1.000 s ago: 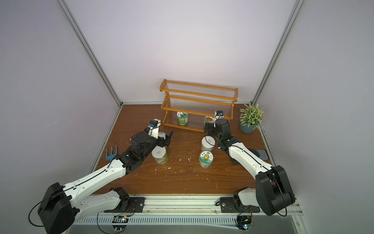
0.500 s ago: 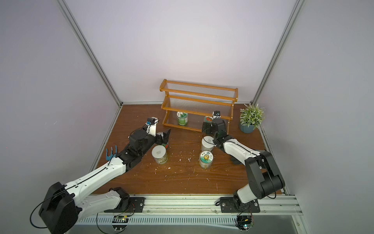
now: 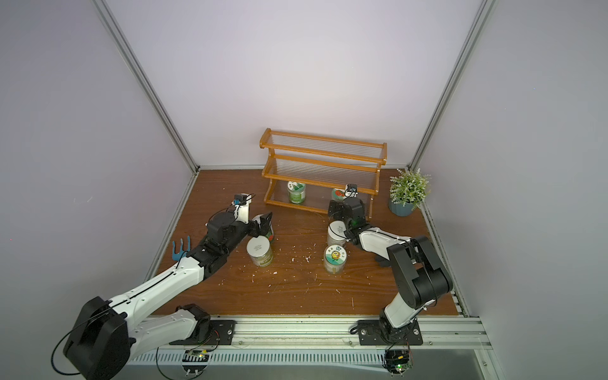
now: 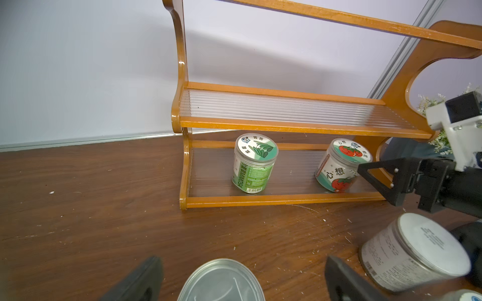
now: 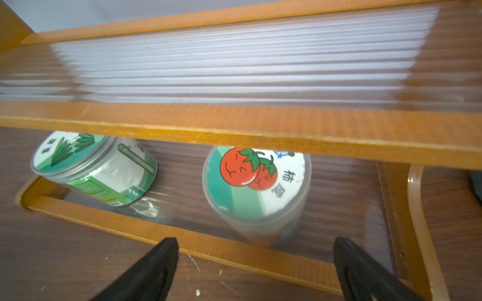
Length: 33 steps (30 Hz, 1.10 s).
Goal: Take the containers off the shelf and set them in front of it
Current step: 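Pick up a container from the shelf.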
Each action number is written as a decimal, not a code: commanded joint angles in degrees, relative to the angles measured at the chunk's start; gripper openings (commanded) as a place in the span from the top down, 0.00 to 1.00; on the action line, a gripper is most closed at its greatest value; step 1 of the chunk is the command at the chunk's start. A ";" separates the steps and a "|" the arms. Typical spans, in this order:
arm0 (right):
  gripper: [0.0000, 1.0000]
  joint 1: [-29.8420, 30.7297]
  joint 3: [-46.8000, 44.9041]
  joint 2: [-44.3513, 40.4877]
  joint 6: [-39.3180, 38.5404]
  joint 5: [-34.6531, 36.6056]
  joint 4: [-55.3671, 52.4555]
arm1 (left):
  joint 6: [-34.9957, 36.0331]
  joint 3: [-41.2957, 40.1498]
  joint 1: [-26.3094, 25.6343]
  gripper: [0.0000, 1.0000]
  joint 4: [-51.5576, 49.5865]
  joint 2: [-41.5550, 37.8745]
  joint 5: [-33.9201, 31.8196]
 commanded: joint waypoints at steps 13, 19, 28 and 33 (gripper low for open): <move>0.01 0.91 6.50 5.59 -2.56 5.19 2.87 | -1.37 -0.66 2.27 0.00 2.19 1.28 4.02; 0.01 0.94 7.87 7.92 -2.77 7.62 3.94 | -1.52 -0.66 2.54 0.00 2.11 1.29 4.33; 0.01 0.94 11.92 11.91 -2.70 8.83 2.83 | -1.71 -1.15 2.72 0.00 1.74 0.74 4.40; 0.01 0.89 14.27 13.48 -3.58 9.83 1.95 | -1.65 -1.14 2.72 0.00 1.74 0.80 4.42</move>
